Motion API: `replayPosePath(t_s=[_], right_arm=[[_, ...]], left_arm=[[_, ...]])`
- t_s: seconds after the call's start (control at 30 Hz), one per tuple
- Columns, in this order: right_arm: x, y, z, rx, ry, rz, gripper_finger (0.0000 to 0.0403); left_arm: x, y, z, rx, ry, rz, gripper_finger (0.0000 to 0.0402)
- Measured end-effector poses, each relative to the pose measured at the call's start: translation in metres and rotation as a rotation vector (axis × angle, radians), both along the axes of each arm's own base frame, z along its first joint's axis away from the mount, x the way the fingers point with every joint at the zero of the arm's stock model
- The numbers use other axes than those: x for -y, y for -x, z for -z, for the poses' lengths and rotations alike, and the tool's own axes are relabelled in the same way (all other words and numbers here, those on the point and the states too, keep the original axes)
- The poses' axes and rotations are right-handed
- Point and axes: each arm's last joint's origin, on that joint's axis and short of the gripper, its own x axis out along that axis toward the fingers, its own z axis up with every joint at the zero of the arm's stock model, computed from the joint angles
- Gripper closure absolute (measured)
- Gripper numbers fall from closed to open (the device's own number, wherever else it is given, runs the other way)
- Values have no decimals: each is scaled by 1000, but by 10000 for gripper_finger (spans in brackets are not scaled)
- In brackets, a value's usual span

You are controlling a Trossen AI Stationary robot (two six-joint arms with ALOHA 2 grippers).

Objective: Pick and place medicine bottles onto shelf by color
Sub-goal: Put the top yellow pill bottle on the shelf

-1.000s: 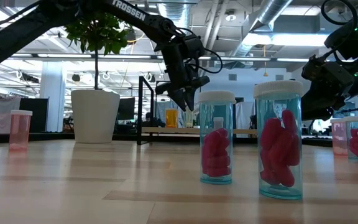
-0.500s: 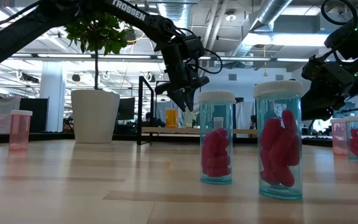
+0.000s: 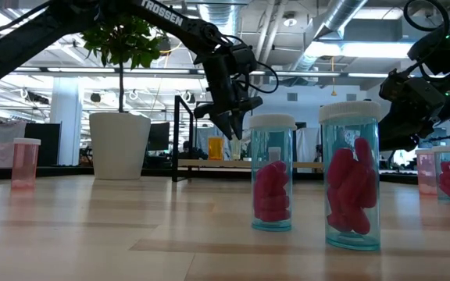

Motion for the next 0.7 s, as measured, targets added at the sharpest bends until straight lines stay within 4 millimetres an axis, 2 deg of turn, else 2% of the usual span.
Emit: replayPosePath(t_s=[0.7], right_arm=[[0,0,0,1,0,0,154]], left_arm=[[1,-2,0,1,-7,33,294]])
